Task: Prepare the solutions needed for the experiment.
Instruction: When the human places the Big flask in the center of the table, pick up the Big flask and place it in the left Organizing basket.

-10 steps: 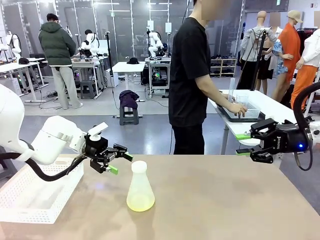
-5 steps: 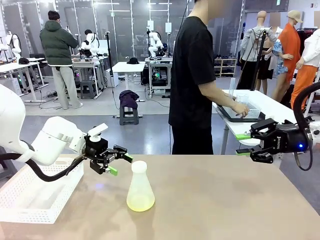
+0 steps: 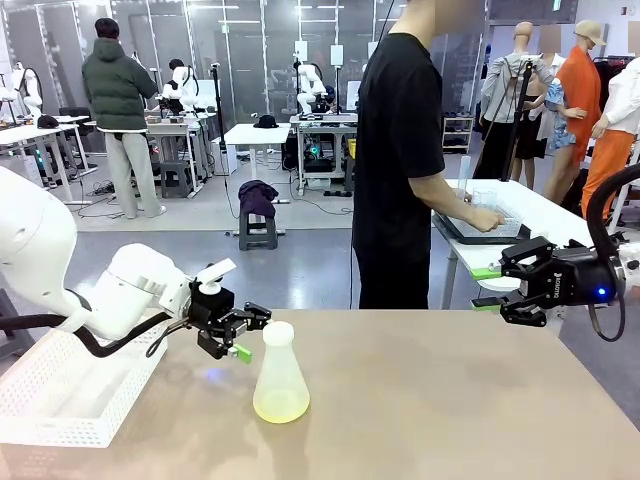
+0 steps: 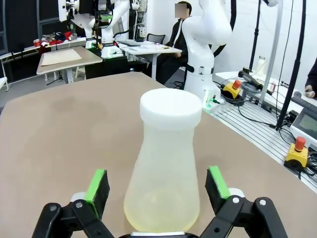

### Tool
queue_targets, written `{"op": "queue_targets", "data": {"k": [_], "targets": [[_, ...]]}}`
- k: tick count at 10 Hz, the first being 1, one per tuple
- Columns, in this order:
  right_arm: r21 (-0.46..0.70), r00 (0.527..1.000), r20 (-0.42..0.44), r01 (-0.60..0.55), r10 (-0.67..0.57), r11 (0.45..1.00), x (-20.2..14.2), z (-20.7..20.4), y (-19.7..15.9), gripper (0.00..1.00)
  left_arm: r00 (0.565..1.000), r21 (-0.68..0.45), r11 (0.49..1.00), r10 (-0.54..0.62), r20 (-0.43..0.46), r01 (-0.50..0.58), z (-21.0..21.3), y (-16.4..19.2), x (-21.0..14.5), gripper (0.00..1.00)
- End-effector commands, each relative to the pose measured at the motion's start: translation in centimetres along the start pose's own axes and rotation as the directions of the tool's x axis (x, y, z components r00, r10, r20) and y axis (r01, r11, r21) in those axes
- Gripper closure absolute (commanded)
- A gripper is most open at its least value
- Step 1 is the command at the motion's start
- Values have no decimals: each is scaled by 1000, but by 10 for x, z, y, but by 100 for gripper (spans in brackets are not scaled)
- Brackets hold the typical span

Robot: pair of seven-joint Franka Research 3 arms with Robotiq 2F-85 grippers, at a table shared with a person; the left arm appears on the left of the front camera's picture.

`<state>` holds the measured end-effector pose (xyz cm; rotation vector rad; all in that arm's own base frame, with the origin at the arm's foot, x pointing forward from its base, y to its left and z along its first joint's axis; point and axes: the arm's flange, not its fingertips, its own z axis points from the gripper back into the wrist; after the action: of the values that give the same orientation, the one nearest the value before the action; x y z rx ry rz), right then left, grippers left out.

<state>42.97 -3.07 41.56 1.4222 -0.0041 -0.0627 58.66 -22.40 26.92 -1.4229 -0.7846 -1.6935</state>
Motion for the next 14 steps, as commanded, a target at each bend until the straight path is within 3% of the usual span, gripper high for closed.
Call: {"op": "queue_targets", "data": {"k": [1,5,14], "targets": [[5,1000,-4,0,0,1000,-1,0,0,48,996,-4,1000,4,86,-4,-1,10,0,0],[5,1000,-4,0,0,1000,-1,0,0,48,976,-41,999,-18,216,27,-13,14,-7,0],[5,1000,-4,0,0,1000,-1,0,0,48,969,-173,985,26,244,17,-55,13,-10,0]]}}
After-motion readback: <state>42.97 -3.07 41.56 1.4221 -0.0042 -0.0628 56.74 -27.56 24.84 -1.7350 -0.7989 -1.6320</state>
